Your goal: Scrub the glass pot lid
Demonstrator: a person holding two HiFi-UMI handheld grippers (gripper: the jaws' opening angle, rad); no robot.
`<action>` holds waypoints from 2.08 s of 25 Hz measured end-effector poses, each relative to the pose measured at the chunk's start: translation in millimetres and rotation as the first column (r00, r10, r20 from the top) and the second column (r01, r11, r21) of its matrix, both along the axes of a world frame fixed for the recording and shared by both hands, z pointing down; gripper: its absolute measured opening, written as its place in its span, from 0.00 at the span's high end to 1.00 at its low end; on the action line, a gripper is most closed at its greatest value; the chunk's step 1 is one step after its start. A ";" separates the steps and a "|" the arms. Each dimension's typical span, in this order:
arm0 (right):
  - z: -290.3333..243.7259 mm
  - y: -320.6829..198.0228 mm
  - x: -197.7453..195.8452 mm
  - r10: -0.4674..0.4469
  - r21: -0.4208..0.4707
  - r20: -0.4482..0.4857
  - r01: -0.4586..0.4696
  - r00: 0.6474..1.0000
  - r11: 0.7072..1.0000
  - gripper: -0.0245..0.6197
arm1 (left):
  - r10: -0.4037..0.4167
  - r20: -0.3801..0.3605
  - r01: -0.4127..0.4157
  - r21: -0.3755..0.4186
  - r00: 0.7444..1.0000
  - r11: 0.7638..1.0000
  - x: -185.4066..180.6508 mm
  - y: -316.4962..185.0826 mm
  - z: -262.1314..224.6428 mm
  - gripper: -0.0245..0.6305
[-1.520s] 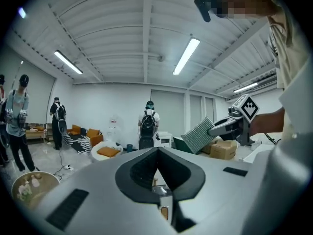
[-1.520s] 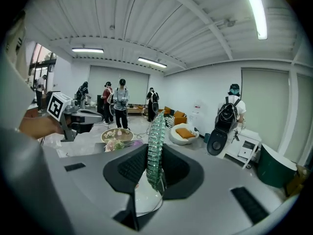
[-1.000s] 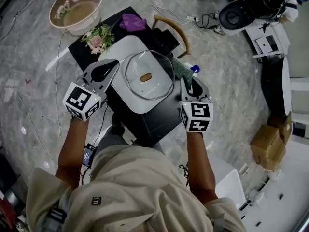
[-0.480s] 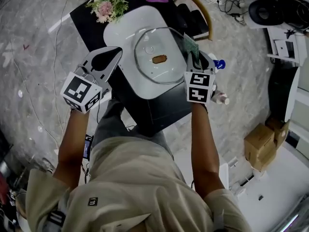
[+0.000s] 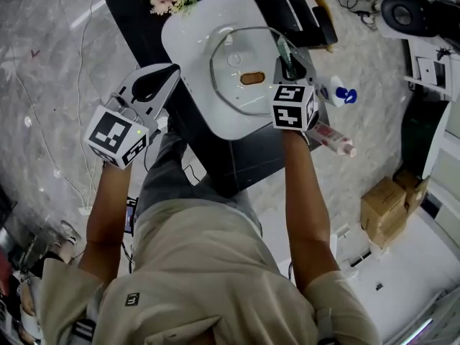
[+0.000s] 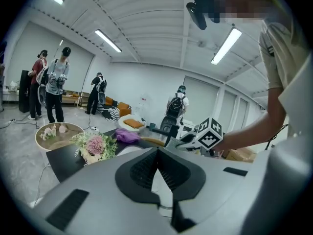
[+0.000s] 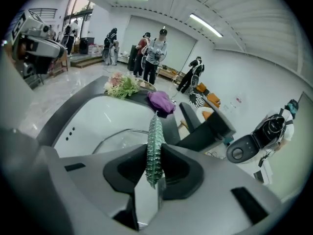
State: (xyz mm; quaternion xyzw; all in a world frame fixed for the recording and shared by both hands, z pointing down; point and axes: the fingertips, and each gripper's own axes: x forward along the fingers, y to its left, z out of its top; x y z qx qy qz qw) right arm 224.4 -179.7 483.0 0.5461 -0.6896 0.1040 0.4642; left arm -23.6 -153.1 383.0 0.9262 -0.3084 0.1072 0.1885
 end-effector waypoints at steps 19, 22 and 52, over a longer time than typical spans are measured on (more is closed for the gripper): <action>111.6 48.7 -165.7 -0.221 -0.272 0.154 0.257 0.963 0.927 0.82 | -0.050 0.012 0.051 -0.039 0.999 0.998 -48.3 7.6 21.5 0.94; 113.7 67.5 -167.2 -0.229 -0.286 0.170 0.271 0.958 0.919 0.82 | -0.033 0.012 0.033 -0.028 0.999 0.999 -40.7 6.8 20.6 0.94; -1.3 102.5 80.5 0.231 -0.036 0.108 -0.228 0.967 0.973 0.82 | 0.106 0.006 -0.106 -0.004 0.994 0.994 70.4 7.3 -3.2 0.94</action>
